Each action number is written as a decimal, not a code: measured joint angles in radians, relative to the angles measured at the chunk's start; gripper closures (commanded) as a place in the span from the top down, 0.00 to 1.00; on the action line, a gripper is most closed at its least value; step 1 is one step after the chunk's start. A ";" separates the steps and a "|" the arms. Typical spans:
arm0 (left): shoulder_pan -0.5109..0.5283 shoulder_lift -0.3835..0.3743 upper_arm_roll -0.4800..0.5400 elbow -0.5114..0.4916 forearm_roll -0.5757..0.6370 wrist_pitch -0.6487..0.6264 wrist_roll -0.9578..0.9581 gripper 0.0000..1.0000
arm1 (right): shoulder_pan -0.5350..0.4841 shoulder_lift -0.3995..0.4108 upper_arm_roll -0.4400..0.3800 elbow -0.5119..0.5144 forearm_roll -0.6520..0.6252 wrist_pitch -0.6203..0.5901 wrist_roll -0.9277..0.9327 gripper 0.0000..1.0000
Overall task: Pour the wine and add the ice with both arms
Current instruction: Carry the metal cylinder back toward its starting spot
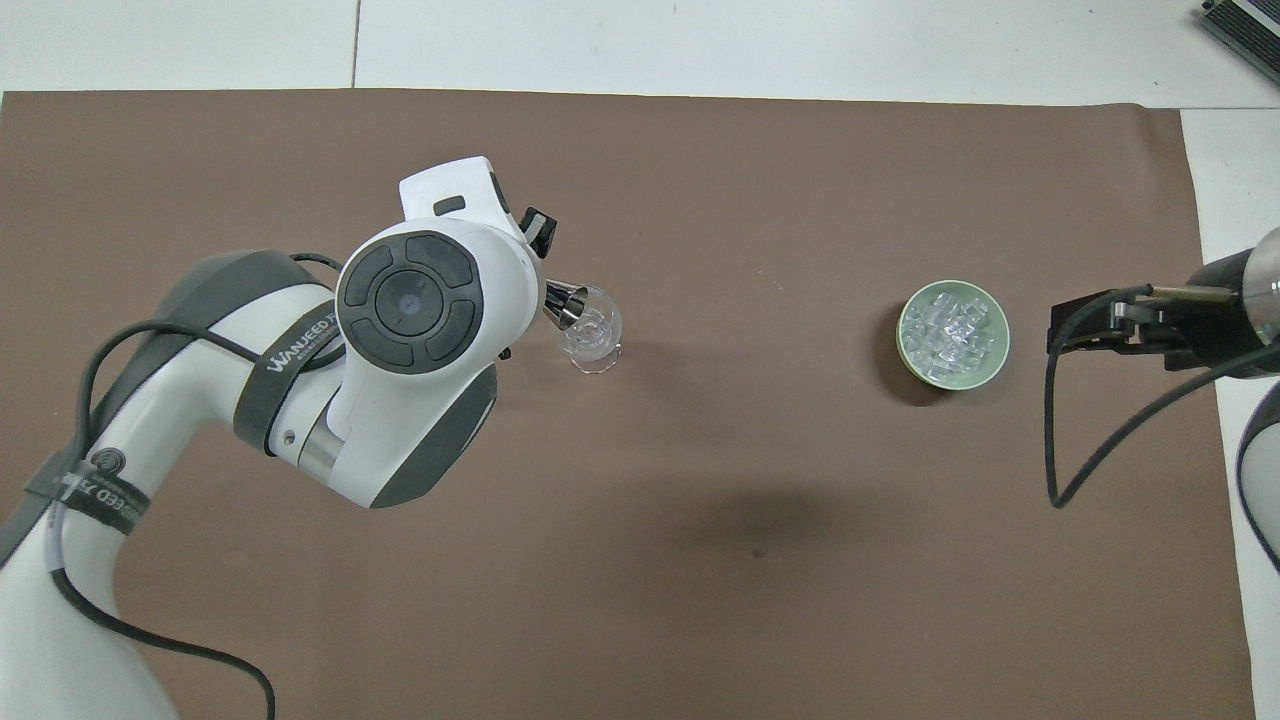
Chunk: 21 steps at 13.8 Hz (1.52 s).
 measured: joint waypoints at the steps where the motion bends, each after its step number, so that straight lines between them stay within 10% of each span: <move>1: -0.004 0.000 0.000 0.000 0.000 0.000 0.000 0.00 | 0.000 0.000 0.000 0.000 0.000 0.000 0.000 1.00; 21: -0.033 0.000 0.000 0.000 0.084 -0.023 -0.024 0.00 | -0.002 0.000 -0.002 0.000 0.000 0.000 0.000 1.00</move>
